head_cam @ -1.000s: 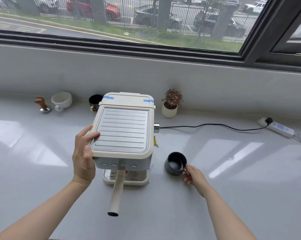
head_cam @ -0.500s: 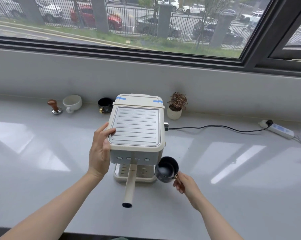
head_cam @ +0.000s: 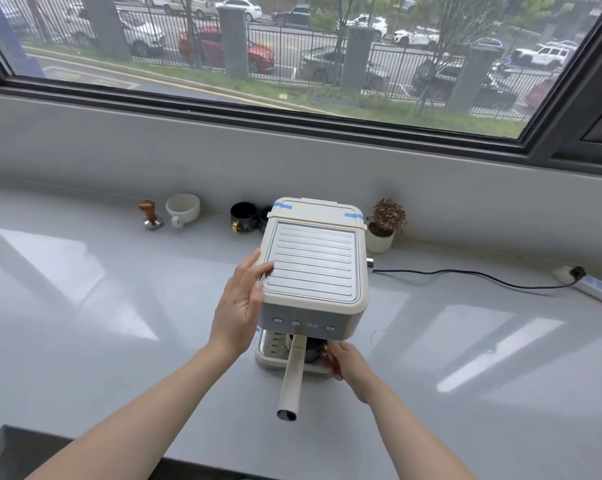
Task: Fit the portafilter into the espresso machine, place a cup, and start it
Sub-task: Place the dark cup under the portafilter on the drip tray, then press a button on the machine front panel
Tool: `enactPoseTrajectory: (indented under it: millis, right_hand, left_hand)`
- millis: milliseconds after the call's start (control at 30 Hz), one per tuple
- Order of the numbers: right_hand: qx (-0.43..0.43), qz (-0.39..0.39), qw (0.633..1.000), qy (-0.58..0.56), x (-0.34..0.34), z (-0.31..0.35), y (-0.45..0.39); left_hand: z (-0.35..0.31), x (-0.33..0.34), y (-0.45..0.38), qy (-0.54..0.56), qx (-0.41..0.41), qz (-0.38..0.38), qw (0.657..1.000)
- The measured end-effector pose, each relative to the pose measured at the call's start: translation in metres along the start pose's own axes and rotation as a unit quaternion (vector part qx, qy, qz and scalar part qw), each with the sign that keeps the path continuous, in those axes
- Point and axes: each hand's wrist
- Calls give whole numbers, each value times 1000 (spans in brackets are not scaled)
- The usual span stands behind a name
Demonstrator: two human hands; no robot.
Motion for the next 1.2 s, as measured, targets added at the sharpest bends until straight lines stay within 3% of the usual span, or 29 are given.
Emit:
enactPoseTrajectory:
  millis: [300, 467, 567, 667, 767, 867, 1000, 1200]
  right_hand:
    - [68, -14, 997, 40, -4, 20, -11]
    - [48, -16, 998, 30, 4, 20, -6]
    - [21, -75, 992, 101, 5, 22, 6]
    - [-58, -234, 964, 110, 3, 29, 26]
    - [-226, -359, 904, 52, 8, 47, 52]
    - [-348, -324, 874, 105, 27, 64, 70]
    - [-370, -306, 845, 235, 45, 60, 58]
    - [-394, -326, 811, 282, 38, 54, 49]
  left_hand:
    - [2, 1, -1, 1, -7, 2, 1000]
    - [3, 2, -1, 5, -6, -2, 1000]
    - [3, 2, -1, 1, -5, -1, 1000]
    - [3, 2, -2, 2, -3, 0, 1000]
    - [3, 2, -2, 6, -2, -5, 1000]
    - [4, 3, -1, 12, 0, -6, 1000]
    - [3, 3, -1, 17, 3, -5, 1000]
    - [2, 4, -1, 35, 6, -9, 999]
Point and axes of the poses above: each hand's wrist, its own y-axis away from the middle knuckle, its own x-axis out of the palm, z = x × y, and after that the axes turned 14 degrees about z, right-handed
